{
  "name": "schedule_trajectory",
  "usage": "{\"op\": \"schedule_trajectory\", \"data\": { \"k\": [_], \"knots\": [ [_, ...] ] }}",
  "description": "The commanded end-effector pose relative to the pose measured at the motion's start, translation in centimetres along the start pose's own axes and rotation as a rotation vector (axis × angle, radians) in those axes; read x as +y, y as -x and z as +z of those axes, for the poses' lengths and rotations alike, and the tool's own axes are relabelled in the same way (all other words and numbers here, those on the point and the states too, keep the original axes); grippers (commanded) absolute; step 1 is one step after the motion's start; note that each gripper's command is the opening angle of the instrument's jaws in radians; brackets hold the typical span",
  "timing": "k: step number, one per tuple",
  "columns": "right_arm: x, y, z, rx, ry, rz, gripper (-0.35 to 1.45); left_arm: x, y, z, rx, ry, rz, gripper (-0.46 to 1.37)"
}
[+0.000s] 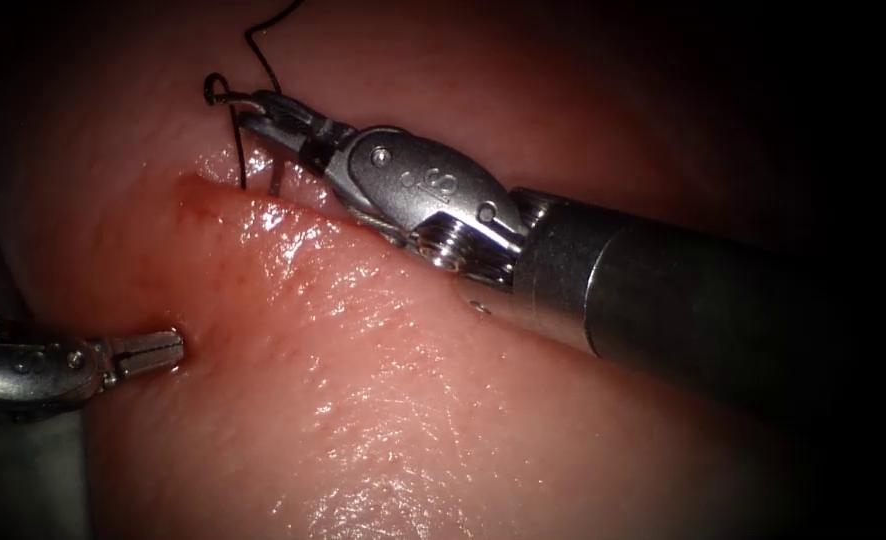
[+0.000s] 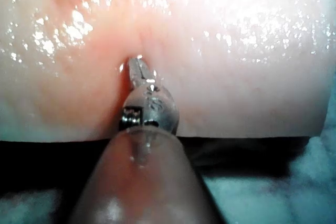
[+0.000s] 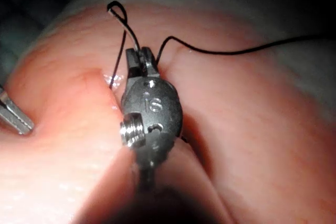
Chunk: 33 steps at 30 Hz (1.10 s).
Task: Wound Closure
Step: Throw the needle through the bottom half of the incision with the right gripper
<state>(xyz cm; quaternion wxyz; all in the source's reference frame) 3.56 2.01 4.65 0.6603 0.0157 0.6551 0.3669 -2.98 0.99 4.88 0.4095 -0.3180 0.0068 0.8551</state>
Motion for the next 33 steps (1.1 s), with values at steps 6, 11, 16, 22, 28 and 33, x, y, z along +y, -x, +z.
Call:
{"op": "schedule_trajectory", "data": {
  "k": [6, 11, 16, 22, 28, 33],
  "knots": [
    [0.02, -0.03, 0.02, 0.004, 0.069, 0.078, -0.35, 0.02, -0.01, 0.01, 0.001, 0.003, -0.001, -0.35],
    [0.06, -0.11, 0.04, 0.0, 0.113, 0.084, -0.35, 0.04, -0.03, 0.04, 0.001, 0.003, -0.003, -0.35],
    [0.07, -0.25, 0.08, 0.008, 0.173, 0.107, -0.35, 0.07, -0.04, 0.06, 0.001, 0.003, -0.011, -0.35],
    [0.02, -0.31, 0.11, 0.018, 0.207, 0.277, -0.35, 0.08, -0.05, 0.07, 0.002, 0.004, -0.011, -0.35],
    [-0.02, -0.22, 0.08, 0.034, 0.21, 0.404, -0.35, 0.09, -0.05, 0.08, 0.003, 0.006, -0.012, -0.35],
    [-0.05, -0.11, 0.06, 0.048, 0.206, 0.501, -0.35, 0.08, -0.06, 0.1, 0.004, 0.007, -0.005, -0.35]
  ]
}}
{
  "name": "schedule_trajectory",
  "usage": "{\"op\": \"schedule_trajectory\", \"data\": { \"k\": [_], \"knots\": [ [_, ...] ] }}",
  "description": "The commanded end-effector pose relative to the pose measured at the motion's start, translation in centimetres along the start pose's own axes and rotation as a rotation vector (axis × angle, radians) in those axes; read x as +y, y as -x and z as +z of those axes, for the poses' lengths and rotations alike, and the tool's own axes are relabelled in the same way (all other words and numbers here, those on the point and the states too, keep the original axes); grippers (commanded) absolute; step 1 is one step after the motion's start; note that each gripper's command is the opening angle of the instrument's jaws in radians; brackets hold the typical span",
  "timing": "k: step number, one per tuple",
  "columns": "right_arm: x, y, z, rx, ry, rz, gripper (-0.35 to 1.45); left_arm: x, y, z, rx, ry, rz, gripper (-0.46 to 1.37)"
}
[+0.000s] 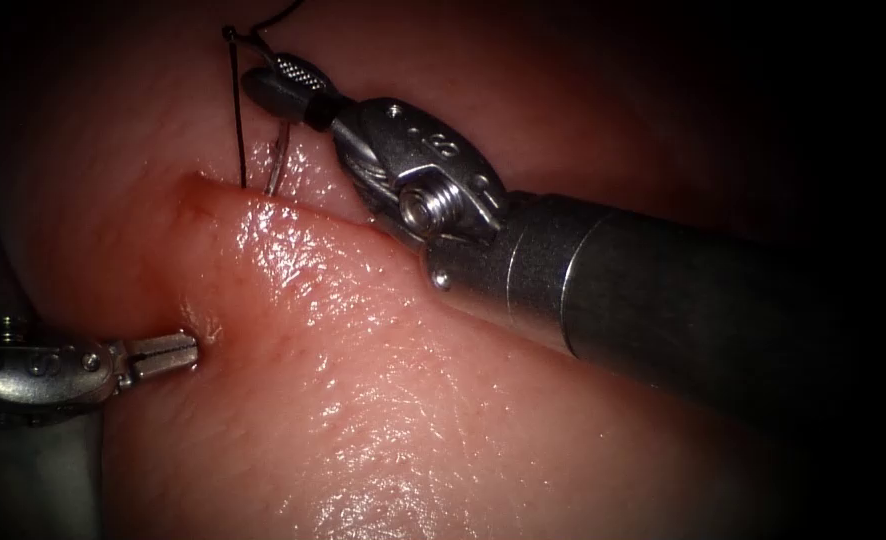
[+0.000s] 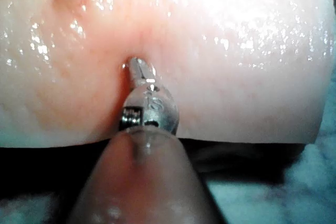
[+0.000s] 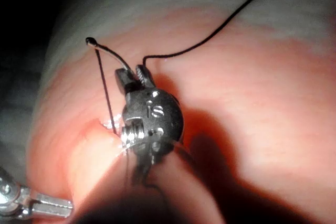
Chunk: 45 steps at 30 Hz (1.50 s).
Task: Wound Closure
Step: Throw the needle through the bottom half of the incision with the right gripper
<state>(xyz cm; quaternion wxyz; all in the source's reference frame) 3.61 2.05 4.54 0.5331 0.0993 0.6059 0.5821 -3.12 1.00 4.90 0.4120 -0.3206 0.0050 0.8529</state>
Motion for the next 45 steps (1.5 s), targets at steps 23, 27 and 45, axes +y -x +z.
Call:
{"op": "schedule_trajectory", "data": {
  "k": [23, 27, 45],
  "knots": [
    [-0.3, 0.3, -0.02, -0.219, 0.163, 0.803, -0.35, 0.01, -0.04, 0.07, 0.0, 0.004, 0.005, -0.35],
    [-0.36, 0.4, 0.04, -0.242, 0.137, 0.88, -0.35, 0.01, -0.04, 0.07, 0.001, 0.006, 0.011, -0.35],
    [-0.6, 0.66, -0.01, -0.294, 0.156, 1.029, -0.35, 0.0, -0.03, 0.06, 0.008, 0.006, 0.017, -0.35]
  ]
}}
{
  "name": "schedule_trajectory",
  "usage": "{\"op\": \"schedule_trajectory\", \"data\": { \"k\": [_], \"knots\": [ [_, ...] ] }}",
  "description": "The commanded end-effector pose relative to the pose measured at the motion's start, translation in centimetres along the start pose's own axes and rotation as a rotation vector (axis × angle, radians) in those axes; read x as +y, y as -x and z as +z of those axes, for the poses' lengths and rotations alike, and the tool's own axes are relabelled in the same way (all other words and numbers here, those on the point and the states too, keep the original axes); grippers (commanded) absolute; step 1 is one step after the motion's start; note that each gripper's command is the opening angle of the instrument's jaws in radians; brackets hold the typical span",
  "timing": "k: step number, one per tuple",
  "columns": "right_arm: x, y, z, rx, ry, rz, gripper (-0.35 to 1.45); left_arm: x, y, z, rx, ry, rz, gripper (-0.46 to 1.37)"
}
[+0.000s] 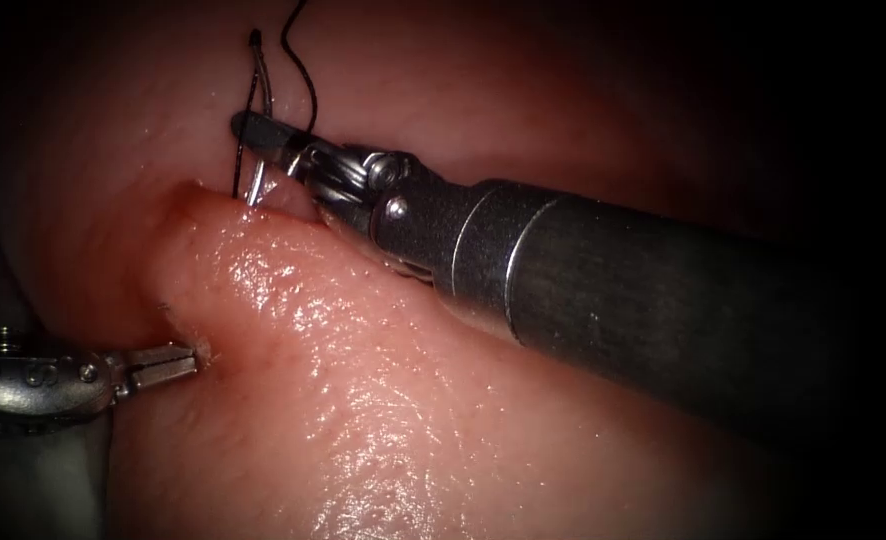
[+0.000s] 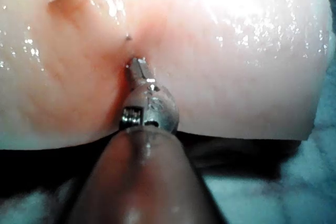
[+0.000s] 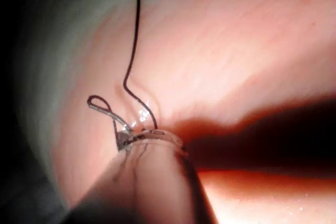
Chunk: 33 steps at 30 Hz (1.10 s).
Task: Wound Closure
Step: Throw the needle through the bottom half of the incision with the right gripper
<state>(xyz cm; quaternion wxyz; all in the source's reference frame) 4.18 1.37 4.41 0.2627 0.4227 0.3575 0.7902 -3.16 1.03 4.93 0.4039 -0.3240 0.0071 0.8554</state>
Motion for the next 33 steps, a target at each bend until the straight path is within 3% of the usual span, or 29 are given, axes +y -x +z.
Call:
{"op": "schedule_trajectory", "data": {
  "k": [1, 12, 18, 30, 33],
  "knots": [
    [-0.01, 0.03, -0.01, -0.012, 0.007, 0.015, -0.35, -0.01, 0.0, 0.0, 0.001, 0.002, 0.0, -0.35],
    [0.04, 0.46, -0.01, -0.07, 0.021, 0.062, -0.35, -0.01, -0.02, 0.01, 0.004, 0.002, -0.002, -0.35],
    [0.18, 0.69, -0.08, -0.097, 0.05, 0.08, -0.35, -0.04, -0.07, 0.0, 0.009, 0.002, 0.0, -0.35],
    [0.24, 1.0, -0.16, -0.171, 0.086, 0.089, -0.35, -0.06, -0.1, 0.0, 0.013, 0.002, 0.003, -0.35],
    [0.23, 0.96, -0.16, -0.164, 0.088, 0.031, -0.35, -0.05, -0.1, 0.0, 0.013, 0.001, 0.003, -0.35]
  ]
}}
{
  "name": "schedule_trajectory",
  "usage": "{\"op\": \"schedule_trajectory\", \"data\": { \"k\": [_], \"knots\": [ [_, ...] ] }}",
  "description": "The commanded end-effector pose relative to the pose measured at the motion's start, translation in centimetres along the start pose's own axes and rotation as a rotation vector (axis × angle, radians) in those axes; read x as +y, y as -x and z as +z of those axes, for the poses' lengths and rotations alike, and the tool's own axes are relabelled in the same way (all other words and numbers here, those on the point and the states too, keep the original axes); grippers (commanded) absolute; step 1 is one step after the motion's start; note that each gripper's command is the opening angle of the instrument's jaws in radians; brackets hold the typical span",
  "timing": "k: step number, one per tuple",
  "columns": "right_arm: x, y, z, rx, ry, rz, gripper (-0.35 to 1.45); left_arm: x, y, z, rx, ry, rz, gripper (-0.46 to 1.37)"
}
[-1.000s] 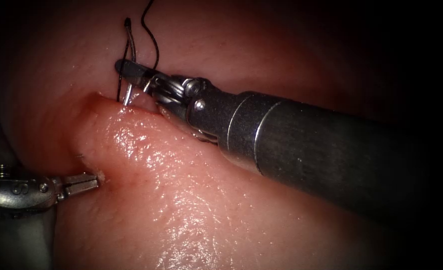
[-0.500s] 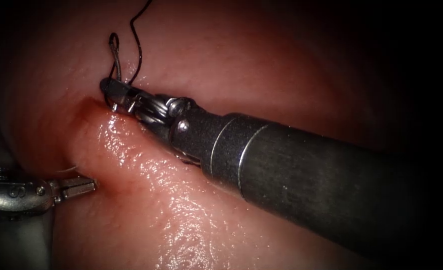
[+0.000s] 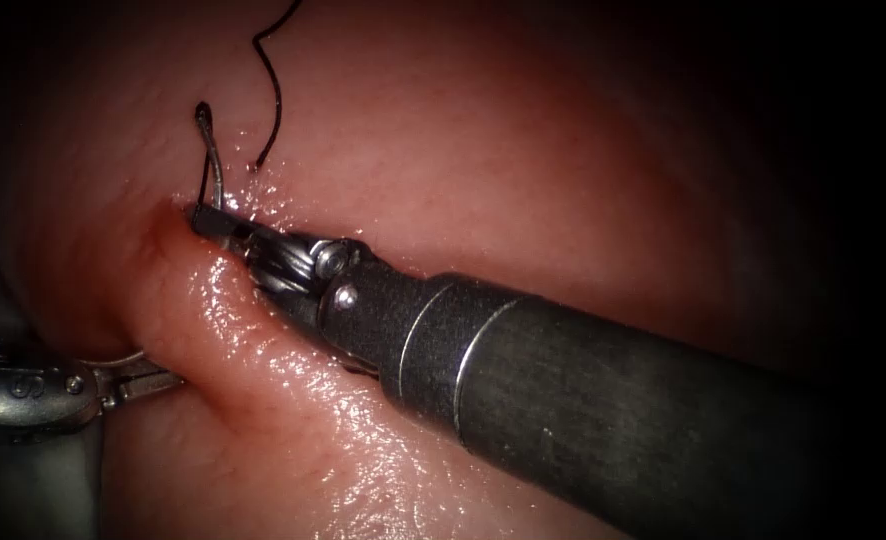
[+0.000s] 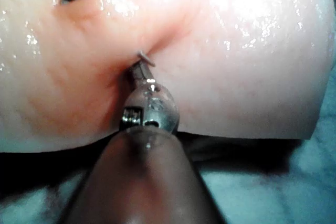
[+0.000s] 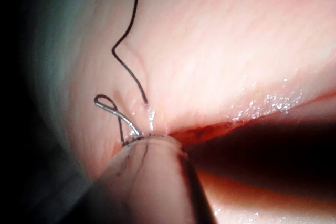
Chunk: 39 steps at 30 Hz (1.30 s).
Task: Wound Closure
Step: Throw the needle through the bottom half of the incision with the right gripper
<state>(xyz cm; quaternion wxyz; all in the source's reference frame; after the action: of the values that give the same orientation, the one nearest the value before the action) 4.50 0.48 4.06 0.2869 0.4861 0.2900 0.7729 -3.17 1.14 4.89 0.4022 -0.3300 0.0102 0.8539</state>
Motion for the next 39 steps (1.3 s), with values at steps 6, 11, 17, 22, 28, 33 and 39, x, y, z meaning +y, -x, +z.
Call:
{"op": "schedule_trajectory", "data": {
  "k": [6, 11, 17, 22, 28, 33, 39],
  "knots": [
    [-0.03, -0.33, -0.02, 0.085, -0.041, -0.248, -0.35, 0.01, 0.0, 0.0, 0.0, 0.0, 0.005, -0.35],
    [-0.09, -0.57, -0.11, 0.177, -0.046, -0.407, 0.06, 0.0, 0.02, -0.02, 0.0, 0.001, 0.006, -0.35],
    [-0.25, -0.74, -0.27, 0.213, -0.025, -0.565, 0.47, -0.01, 0.02, -0.02, 0.0, 0.002, 0.007, -0.35],
    [-0.39, -0.94, -0.39, 0.259, 0.022, -0.721, 0.61, -0.01, 0.03, -0.03, 0.001, 0.002, 0.019, -0.35],
    [-0.45, -1.14, -0.56, 0.272, 0.076, -0.833, 0.77, -0.02, 0.04, -0.05, 0.002, 0.004, 0.038, -0.35],
    [-0.48, -1.27, -0.74, 0.274, 0.122, -0.907, 0.95, -0.05, 0.06, -0.1, 0.014, 0.004, 0.056, -0.35],
    [-0.49, -1.4, -0.92, 0.283, 0.146, -0.955, 0.97, -0.08, 0.03, -0.14, 0.032, 0.002, 0.068, -0.35]
  ]
}}
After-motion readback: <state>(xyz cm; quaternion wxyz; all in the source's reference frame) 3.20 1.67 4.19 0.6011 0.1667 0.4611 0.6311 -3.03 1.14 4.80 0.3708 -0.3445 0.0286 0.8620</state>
